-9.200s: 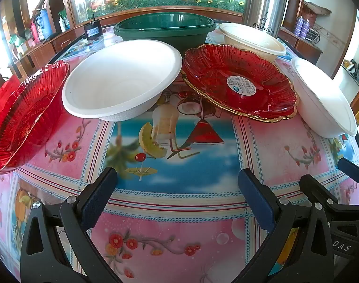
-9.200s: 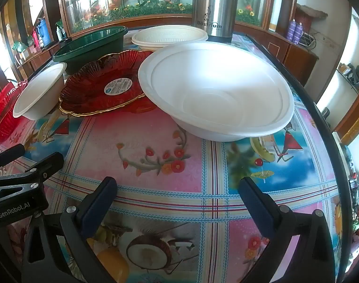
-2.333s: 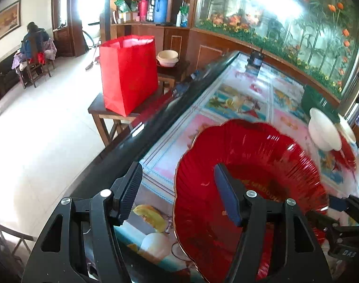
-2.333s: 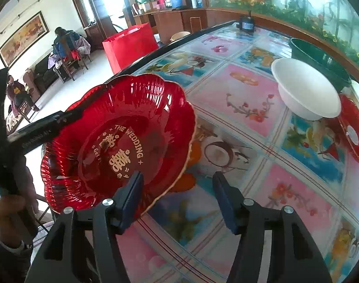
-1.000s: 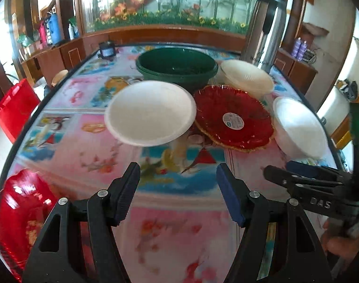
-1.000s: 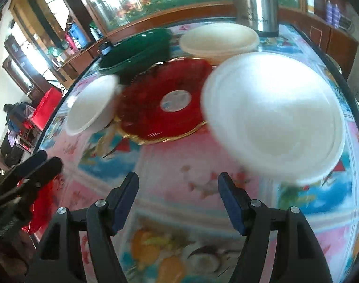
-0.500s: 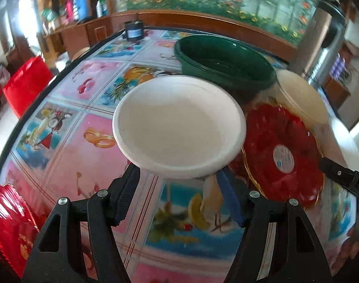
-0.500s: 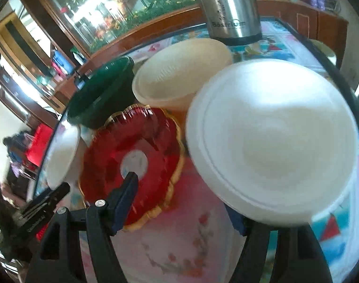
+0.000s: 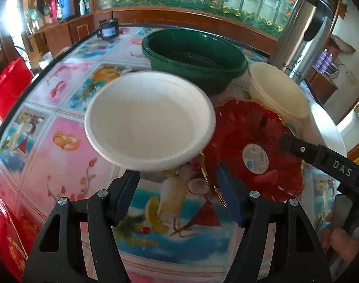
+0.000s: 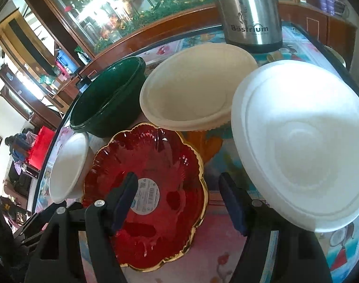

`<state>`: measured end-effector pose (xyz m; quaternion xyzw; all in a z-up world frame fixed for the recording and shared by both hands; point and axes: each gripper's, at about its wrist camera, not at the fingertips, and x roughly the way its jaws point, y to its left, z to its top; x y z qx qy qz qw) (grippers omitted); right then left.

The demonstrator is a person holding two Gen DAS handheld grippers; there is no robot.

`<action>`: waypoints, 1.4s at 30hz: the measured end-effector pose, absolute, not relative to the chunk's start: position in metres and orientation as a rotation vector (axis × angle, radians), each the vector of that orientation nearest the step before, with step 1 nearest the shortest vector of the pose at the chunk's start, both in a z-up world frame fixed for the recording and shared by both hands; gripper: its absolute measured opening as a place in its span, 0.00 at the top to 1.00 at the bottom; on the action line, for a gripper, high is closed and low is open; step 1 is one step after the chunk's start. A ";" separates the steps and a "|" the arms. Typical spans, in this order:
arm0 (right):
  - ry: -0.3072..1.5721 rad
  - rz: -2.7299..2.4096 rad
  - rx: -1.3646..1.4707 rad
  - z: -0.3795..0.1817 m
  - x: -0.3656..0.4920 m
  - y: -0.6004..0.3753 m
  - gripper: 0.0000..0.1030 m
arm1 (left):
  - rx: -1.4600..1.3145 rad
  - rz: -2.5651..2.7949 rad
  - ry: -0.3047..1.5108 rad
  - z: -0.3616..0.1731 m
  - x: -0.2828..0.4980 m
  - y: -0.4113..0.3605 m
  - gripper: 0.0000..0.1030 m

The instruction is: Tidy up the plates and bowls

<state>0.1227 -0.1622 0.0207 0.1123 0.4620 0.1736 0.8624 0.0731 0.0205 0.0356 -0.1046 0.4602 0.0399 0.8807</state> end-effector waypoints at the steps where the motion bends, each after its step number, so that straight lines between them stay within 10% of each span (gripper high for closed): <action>1: 0.969 0.364 0.229 0.021 0.122 -0.163 0.31 | -0.235 0.067 0.965 0.036 0.072 0.021 0.34; 21: 0.987 0.370 0.197 0.020 0.121 -0.169 0.34 | -0.203 0.066 0.989 0.029 0.083 0.009 0.34; 34: 1.003 0.379 0.181 0.017 0.128 -0.175 0.72 | -0.206 0.009 0.977 0.026 0.098 -0.004 0.35; 37: 1.012 0.391 0.154 0.016 0.123 -0.172 0.77 | -0.224 -0.017 1.027 0.017 0.106 -0.005 0.68; 42: 1.010 0.391 0.107 0.017 0.117 -0.168 0.80 | -0.178 -0.012 1.021 0.016 0.106 -0.007 0.78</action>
